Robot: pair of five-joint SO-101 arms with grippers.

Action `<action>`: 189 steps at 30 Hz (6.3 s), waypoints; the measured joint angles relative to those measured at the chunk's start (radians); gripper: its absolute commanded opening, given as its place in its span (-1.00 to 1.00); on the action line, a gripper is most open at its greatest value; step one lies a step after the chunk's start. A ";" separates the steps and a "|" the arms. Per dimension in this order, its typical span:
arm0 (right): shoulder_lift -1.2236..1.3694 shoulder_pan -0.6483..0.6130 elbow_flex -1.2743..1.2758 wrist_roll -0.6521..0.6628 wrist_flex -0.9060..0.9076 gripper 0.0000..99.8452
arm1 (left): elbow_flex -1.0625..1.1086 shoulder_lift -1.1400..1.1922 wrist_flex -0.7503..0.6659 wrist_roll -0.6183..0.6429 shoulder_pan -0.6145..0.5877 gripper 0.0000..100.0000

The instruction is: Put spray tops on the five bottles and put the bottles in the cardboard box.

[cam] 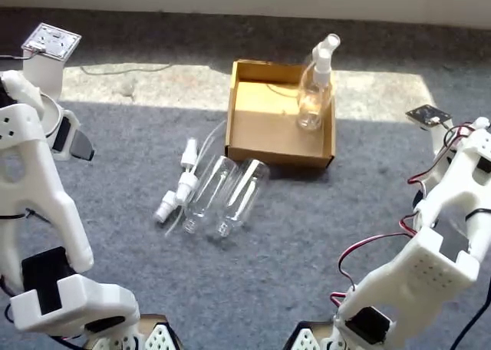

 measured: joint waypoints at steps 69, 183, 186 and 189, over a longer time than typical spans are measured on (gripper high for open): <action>-1.227 -0.394 1.200 -0.578 -0.423 -0.99 | 0.709 -0.198 -0.454 0.239 0.545 -0.65; -1.439 -0.402 1.280 -0.578 -0.353 -0.99 | 1.046 -0.431 -0.456 0.743 0.158 -0.96; -1.439 -0.400 1.280 -0.578 -0.350 -0.99 | 1.094 -0.431 -0.531 0.792 0.175 -0.96; -1.439 -0.400 1.280 -0.578 -0.350 -0.99 | 1.126 -0.431 -0.580 0.799 0.250 -0.96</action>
